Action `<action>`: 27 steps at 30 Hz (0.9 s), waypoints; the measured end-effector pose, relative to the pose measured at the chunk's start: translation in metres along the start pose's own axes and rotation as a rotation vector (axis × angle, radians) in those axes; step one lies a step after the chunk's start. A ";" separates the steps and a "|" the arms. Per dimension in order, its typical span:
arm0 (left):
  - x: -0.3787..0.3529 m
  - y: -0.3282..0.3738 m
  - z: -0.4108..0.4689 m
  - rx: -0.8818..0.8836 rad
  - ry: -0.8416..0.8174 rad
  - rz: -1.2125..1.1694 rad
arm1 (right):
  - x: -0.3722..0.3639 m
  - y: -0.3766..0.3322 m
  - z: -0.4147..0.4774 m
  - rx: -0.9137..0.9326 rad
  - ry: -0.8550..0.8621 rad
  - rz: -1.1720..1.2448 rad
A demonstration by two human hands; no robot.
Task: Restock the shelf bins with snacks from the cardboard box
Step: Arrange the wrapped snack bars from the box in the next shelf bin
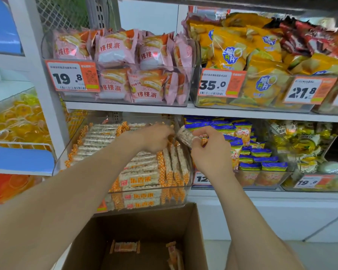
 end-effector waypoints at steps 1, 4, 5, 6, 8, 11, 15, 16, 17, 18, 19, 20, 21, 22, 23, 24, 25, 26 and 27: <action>-0.002 -0.001 0.004 -0.017 -0.018 -0.009 | -0.002 0.000 0.002 -0.018 -0.019 0.025; -0.007 -0.005 0.012 -0.053 -0.042 -0.055 | -0.005 0.000 0.004 -0.055 -0.068 0.049; -0.009 -0.008 0.014 -0.052 -0.048 -0.043 | -0.004 0.001 0.006 -0.066 -0.047 0.030; -0.011 -0.009 0.015 -0.062 -0.059 -0.004 | 0.001 0.001 0.006 -0.080 0.002 0.020; -0.015 -0.010 0.014 -0.095 -0.078 0.113 | 0.011 0.002 0.005 -0.124 0.123 0.053; -0.012 -0.006 0.011 -0.137 -0.028 0.221 | 0.011 0.009 0.004 -0.246 0.077 0.193; -0.003 -0.007 0.003 -0.177 0.075 0.202 | 0.002 0.010 0.000 -0.229 0.004 0.161; -0.003 -0.011 0.001 -0.171 0.084 0.189 | 0.004 0.009 0.000 -0.181 0.053 0.062; -0.003 -0.015 -0.002 -0.152 0.082 0.168 | 0.006 0.009 0.000 -0.137 0.097 -0.029; -0.005 -0.018 -0.005 -0.130 0.074 0.141 | 0.008 0.009 0.000 -0.103 0.128 -0.091; -0.007 -0.020 -0.008 -0.111 0.062 0.115 | 0.009 0.009 0.001 -0.075 0.142 -0.122; -0.008 -0.021 -0.012 -0.097 0.049 0.095 | 0.009 0.008 0.001 -0.049 0.150 -0.137; -0.010 -0.021 -0.015 -0.086 0.035 0.085 | 0.009 0.006 0.001 -0.031 0.164 -0.146; -0.012 -0.021 -0.017 -0.081 0.025 0.083 | 0.010 0.001 0.001 -0.016 0.188 -0.151; -0.014 -0.020 -0.018 -0.076 0.017 0.082 | 0.010 -0.004 0.001 0.013 0.211 -0.156; -0.015 -0.021 -0.018 -0.073 0.014 0.079 | 0.008 -0.011 0.001 0.048 0.218 -0.169; -0.016 -0.021 -0.019 -0.069 0.014 0.074 | 0.002 -0.016 0.004 0.075 0.203 -0.190; -0.016 -0.023 -0.018 -0.063 0.018 0.070 | -0.005 -0.021 0.008 0.090 0.175 -0.214; -0.017 -0.023 -0.018 -0.055 0.020 0.066 | -0.012 -0.024 0.012 0.100 0.140 -0.244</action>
Point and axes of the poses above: each hand's wrist, its own z-axis towards the middle knuckle, its own x-axis out of the back of the hand, y = z × x, the point moved 6 cm from there along z, towards the middle knuckle, and after that the axes turned 10 degrees about -z, right-handed, at the moved point
